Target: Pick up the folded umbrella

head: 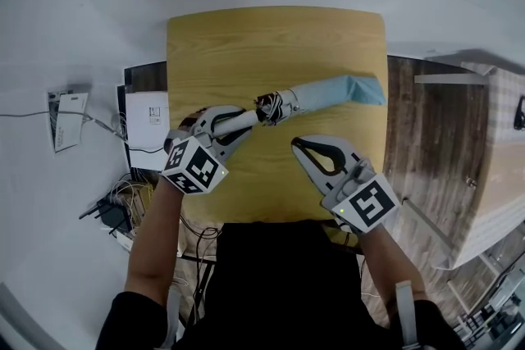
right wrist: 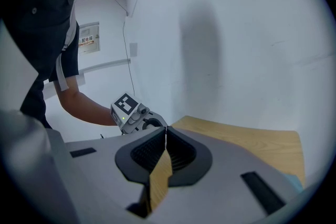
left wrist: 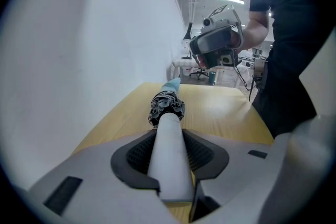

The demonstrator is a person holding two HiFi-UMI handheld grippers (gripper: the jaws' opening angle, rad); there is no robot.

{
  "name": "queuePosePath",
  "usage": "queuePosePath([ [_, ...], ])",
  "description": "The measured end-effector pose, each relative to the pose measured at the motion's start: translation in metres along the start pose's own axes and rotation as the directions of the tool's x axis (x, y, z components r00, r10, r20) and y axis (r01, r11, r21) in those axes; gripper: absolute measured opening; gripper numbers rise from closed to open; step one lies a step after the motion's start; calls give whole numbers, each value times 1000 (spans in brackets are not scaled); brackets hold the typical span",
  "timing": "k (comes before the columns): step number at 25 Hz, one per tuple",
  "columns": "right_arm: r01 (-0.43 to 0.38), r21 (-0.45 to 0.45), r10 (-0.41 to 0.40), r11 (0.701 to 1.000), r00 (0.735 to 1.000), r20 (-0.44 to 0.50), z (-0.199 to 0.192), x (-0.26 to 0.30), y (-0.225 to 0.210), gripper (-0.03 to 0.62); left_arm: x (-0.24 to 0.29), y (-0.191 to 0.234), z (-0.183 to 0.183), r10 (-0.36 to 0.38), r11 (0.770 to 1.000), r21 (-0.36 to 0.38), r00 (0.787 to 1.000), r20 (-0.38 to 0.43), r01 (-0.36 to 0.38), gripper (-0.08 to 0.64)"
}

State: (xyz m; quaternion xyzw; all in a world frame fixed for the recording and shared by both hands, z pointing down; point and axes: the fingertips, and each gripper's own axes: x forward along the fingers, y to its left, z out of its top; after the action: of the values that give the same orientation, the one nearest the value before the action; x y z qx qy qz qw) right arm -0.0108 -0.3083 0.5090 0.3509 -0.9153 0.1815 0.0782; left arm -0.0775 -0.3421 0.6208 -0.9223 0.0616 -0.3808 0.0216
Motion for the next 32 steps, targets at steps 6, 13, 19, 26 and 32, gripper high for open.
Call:
queuePosePath([
  [6, 8, -23, -8, 1000, 1000, 10, 9, -7, 9, 20, -15, 0, 29, 23, 998, 57, 999, 30, -25, 150],
  [13, 5, -40, -4, 999, 1000, 24, 17, -12, 20, 20, -30, -2, 40, 49, 996, 79, 998, 30, -51, 150],
  [19, 3, -51, -2, 999, 999, 33, 25, -16, 26, 21, -42, -4, 49, 65, 995, 76, 997, 36, -68, 150],
  [26, -1, -76, 4, 997, 999, 37, 32, -19, 35, 20, -71, 0, 70, 115, 990, 67, 989, 94, -122, 150],
  [32, 0, -114, 6, 993, 999, 50, 43, -23, 43, 20, -107, 14, 102, 193, 978, 37, 961, 199, -205, 150],
])
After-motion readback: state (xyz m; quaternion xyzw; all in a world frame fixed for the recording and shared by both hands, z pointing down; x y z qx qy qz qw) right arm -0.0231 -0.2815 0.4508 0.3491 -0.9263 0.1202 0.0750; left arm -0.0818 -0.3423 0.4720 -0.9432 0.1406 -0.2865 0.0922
